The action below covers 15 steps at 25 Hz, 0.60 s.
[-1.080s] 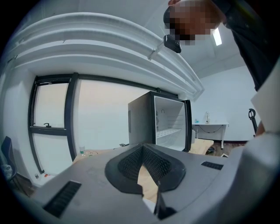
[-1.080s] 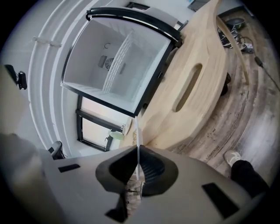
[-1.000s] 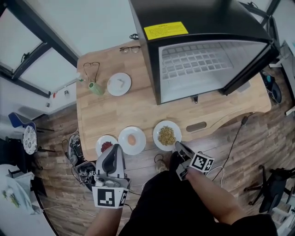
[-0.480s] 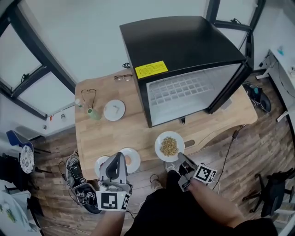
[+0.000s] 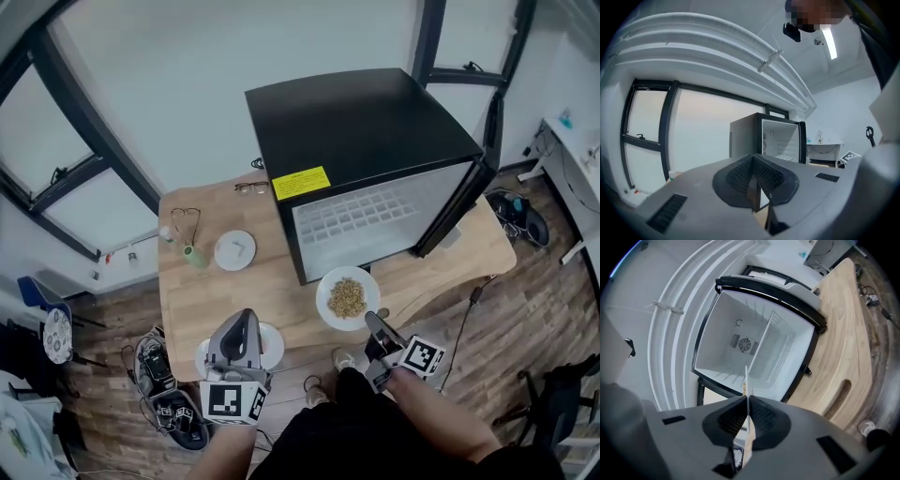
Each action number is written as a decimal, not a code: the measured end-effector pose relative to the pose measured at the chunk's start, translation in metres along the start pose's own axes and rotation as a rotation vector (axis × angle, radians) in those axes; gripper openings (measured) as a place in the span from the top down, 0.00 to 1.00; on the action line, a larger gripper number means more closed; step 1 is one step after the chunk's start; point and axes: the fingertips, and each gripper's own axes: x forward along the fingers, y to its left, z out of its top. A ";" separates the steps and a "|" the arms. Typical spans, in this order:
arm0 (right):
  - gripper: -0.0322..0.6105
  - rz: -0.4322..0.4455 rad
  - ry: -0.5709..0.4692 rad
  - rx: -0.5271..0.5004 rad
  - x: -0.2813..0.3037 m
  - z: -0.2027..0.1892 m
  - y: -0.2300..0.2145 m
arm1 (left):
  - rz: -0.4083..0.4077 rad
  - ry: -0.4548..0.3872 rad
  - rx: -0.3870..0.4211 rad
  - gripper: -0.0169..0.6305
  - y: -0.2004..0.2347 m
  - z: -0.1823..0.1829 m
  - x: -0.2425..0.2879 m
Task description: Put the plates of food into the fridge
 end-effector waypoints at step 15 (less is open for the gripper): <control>0.90 0.075 -0.072 -0.030 0.059 0.082 0.029 | 0.071 -0.080 0.018 0.97 0.025 0.052 0.028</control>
